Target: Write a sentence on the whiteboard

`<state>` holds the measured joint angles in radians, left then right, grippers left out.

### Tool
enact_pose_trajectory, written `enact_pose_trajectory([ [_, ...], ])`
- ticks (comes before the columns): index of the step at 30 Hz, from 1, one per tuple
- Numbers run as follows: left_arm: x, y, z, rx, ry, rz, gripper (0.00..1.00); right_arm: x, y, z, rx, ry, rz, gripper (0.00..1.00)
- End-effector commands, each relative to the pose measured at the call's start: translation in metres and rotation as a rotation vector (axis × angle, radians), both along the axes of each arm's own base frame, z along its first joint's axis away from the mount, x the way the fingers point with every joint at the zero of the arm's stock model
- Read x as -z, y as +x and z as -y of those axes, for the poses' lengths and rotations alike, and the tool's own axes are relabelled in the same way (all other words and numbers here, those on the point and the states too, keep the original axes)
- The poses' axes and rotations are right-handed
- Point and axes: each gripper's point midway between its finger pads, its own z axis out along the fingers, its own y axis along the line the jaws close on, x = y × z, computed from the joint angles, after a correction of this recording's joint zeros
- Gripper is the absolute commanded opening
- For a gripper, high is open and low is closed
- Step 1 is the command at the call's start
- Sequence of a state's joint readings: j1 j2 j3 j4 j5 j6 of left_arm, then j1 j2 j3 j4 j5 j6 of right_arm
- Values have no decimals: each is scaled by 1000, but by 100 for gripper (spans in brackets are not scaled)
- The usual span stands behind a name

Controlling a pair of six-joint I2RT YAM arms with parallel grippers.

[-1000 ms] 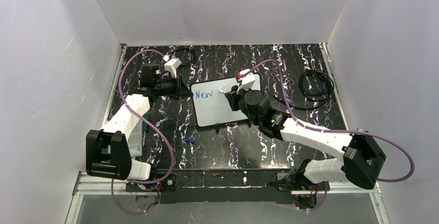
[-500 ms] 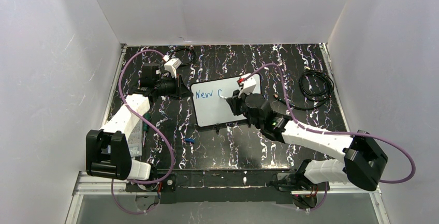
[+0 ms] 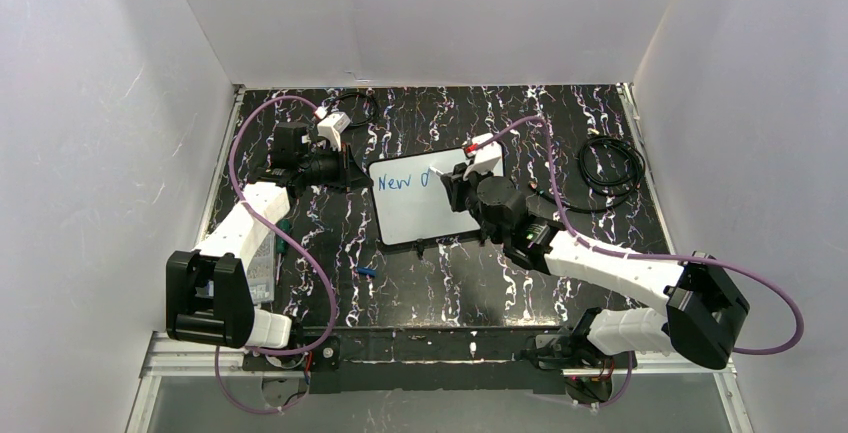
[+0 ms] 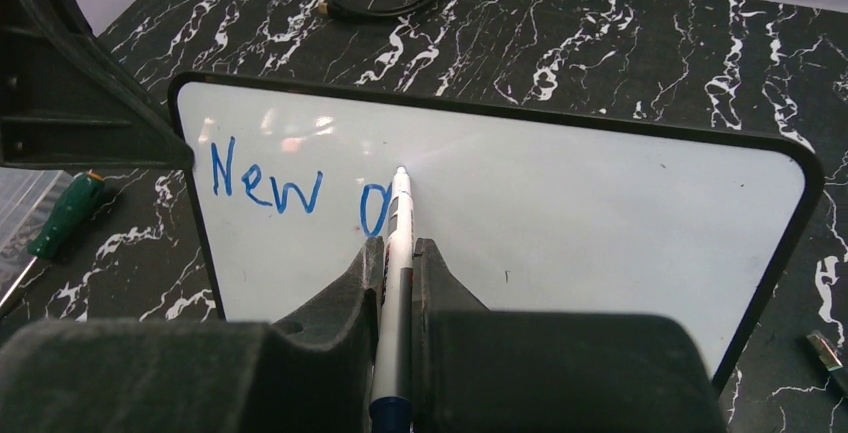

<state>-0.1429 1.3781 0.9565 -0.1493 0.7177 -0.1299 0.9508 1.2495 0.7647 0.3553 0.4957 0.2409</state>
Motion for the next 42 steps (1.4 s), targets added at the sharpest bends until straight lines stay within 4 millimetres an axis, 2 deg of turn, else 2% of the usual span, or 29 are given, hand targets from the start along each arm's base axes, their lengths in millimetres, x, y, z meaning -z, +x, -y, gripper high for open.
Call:
enact_pose_trajectory([
  [1, -13, -8, 5, 33, -17, 30, 0, -41, 16, 3, 69, 68, 96, 1],
  [5, -13, -8, 5, 33, -16, 31, 0, -37, 15, 2, 63, 59, 89, 1],
  [18, -13, -8, 5, 33, -17, 30, 0, 8, -4, 2, -5, 20, -28, 1],
  [25, -13, -8, 5, 32, -17, 31, 0, 22, -9, 8, -3, 5, -63, 1],
  [31, -14, -8, 4, 32, -17, 32, 0, 19, -10, 14, 14, -3, -56, 1],
  [38, -13, -8, 4, 33, -16, 30, 0, -4, -9, 15, 15, 40, -13, 1],
  [42, -13, -9, 4, 33, -16, 32, 0, -10, -5, 14, 26, 47, 7, 1],
])
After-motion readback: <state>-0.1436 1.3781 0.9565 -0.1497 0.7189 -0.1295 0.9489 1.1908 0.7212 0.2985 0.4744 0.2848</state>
